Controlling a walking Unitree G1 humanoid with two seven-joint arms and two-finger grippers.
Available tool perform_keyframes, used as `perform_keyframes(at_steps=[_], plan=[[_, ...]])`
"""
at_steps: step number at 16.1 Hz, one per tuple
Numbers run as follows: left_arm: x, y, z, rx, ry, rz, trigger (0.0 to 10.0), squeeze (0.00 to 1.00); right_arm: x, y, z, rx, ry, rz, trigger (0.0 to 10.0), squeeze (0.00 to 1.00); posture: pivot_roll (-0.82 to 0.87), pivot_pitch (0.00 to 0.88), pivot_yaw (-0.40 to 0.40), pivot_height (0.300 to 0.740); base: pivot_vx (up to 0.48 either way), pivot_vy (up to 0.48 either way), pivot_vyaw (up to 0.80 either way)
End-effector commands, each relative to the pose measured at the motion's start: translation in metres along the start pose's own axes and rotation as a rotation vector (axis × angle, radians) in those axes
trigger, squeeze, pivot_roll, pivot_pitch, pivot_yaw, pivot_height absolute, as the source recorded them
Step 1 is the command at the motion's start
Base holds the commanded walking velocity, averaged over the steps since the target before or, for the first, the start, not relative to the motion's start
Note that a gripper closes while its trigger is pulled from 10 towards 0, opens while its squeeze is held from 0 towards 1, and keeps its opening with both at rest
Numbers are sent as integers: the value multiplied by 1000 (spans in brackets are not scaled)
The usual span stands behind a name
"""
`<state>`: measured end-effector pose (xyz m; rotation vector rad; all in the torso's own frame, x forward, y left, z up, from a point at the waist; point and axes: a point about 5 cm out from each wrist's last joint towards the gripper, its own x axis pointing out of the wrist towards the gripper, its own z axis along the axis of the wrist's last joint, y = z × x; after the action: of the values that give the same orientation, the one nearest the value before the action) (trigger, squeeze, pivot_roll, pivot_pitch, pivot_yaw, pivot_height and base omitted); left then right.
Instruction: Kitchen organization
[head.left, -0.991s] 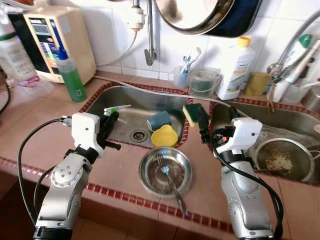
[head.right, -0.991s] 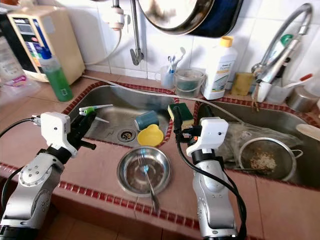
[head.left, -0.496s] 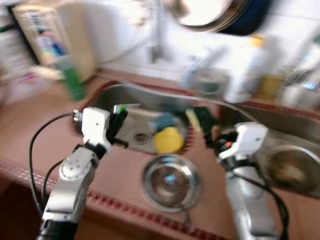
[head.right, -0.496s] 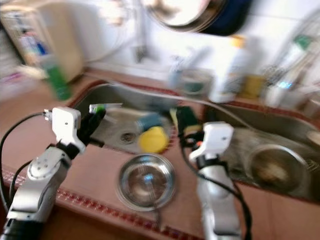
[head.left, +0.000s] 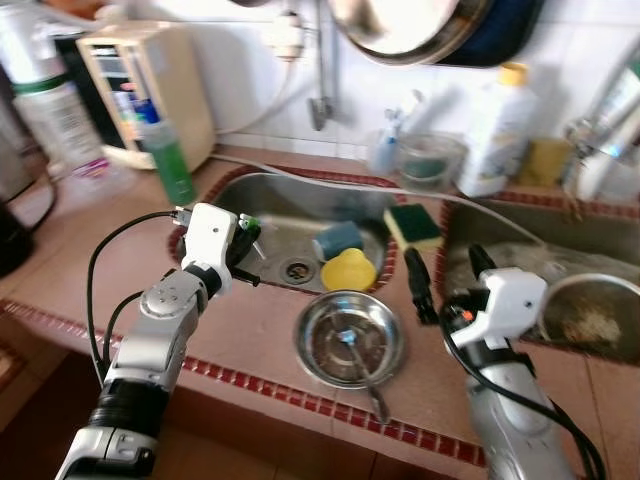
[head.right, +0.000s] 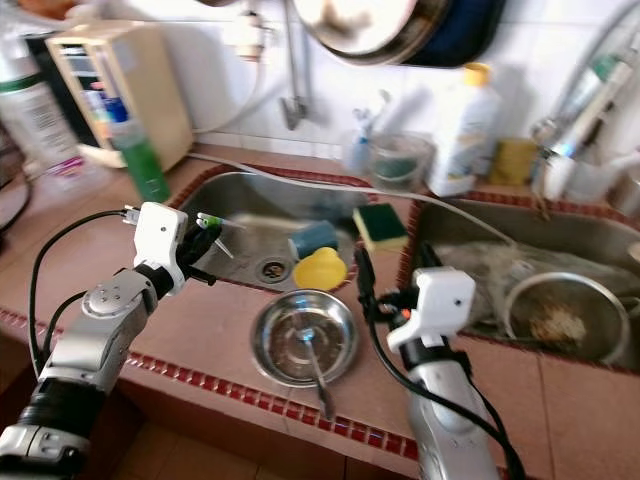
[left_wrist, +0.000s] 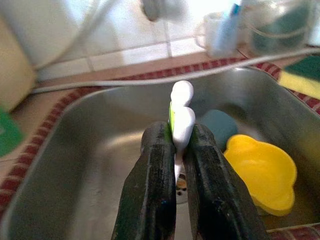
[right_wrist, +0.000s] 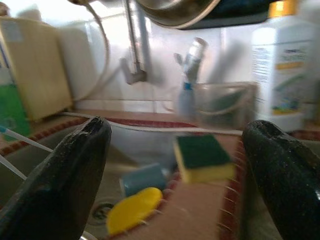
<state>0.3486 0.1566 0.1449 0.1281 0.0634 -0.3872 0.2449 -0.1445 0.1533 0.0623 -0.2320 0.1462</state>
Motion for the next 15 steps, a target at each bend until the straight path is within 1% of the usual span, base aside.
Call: perform_keyframes(at_steps=[1,2,3,4,5,8,9,11,12,13,15], plan=[[5,4,1,12,14,-6,10000,0,-2,5,10,-20,-23,23,10000,0,-263,121,122,740,0,0,0],[10,4,0,-14,30,-9,10000,0,-7,5,12,4,-15,15,10000,0,-276,143,130,740,0,0,0],[13,4,-1,-40,39,-9,10000,0,-10,4,14,16,-14,12,10000,0,-279,148,131,740,0,0,0],[17,6,-3,-84,57,-7,10000,0,-14,5,18,30,-7,19,10000,0,-292,173,135,740,0,0,0],[21,8,-6,-109,74,-1,10000,0,-19,6,22,45,7,38,10000,0,-299,194,133,740,0,0,0],[27,16,-8,-137,100,28,10000,0,-30,8,27,70,78,105,10000,0,-307,228,125,740,0,0,0],[28,21,-7,-135,105,55,10000,0,-33,11,27,84,119,160,10000,0,-308,234,123,740,0,0,0],[29,27,-4,-139,102,78,10000,0,-37,16,31,99,150,230,10000,0,-306,237,120,740,0,0,0],[30,28,-3,-135,101,82,10000,0,-38,17,31,95,165,254,10000,0,-307,238,119,740,0,0,0],[31,30,-1,-134,95,93,10000,0,-42,20,34,93,200,315,10000,0,-304,239,115,740,0,0,0],[32,31,0,-135,93,94,10000,0,-43,23,36,87,211,359,10000,0,-305,239,114,740,0,0,0]])
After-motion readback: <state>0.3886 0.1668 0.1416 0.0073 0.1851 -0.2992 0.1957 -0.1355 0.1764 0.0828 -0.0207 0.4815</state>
